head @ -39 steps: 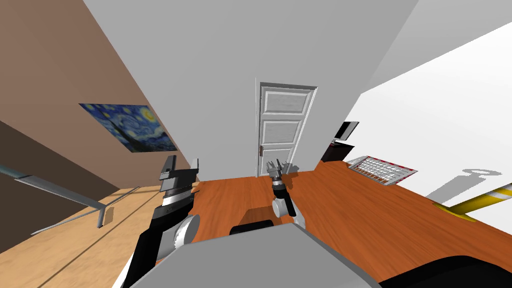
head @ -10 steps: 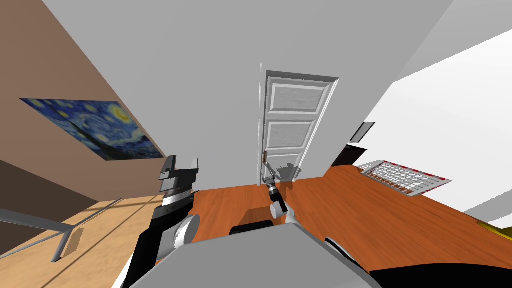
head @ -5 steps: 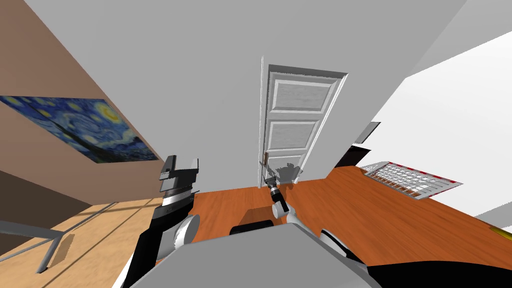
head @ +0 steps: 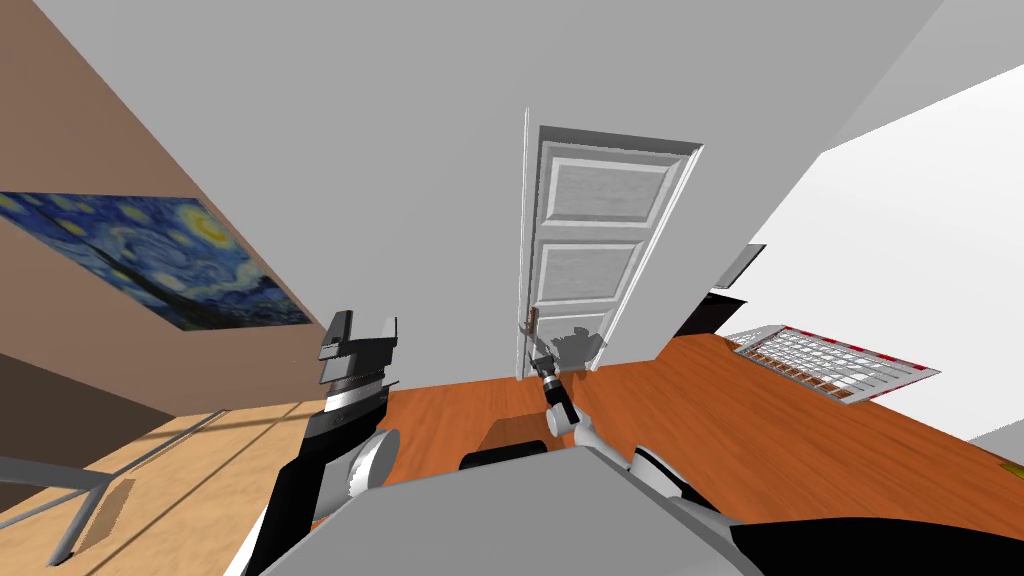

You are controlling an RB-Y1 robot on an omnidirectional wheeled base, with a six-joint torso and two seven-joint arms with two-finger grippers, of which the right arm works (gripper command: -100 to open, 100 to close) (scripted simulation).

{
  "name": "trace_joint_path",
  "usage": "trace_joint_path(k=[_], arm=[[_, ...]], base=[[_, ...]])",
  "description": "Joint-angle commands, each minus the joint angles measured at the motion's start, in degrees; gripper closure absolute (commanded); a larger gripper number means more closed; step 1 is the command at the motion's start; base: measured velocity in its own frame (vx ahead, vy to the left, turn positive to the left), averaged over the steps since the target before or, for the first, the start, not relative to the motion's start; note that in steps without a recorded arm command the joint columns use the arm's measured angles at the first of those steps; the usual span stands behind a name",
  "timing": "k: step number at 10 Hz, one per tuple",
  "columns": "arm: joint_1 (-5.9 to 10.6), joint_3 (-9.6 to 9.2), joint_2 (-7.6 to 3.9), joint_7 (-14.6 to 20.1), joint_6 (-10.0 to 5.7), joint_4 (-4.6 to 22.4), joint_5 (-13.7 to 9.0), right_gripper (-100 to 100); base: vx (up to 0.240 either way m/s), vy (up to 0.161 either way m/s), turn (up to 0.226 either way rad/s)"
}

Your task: Pull the door open

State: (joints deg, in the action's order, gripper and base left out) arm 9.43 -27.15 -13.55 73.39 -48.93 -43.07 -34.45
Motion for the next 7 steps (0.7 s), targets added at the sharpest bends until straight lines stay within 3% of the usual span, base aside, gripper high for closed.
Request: trace_joint_path(k=[1, 7], arm=[[0.92, -0.61, -0.37, 2.14, -0.55, 2.35, -0.88, -100], [3.93, -2.51, -1.26, 8.36, -2.30, 9.83, -3.72, -100]], base=[[0.089, 0.019, 0.001], [0.098, 0.007, 0.000]])
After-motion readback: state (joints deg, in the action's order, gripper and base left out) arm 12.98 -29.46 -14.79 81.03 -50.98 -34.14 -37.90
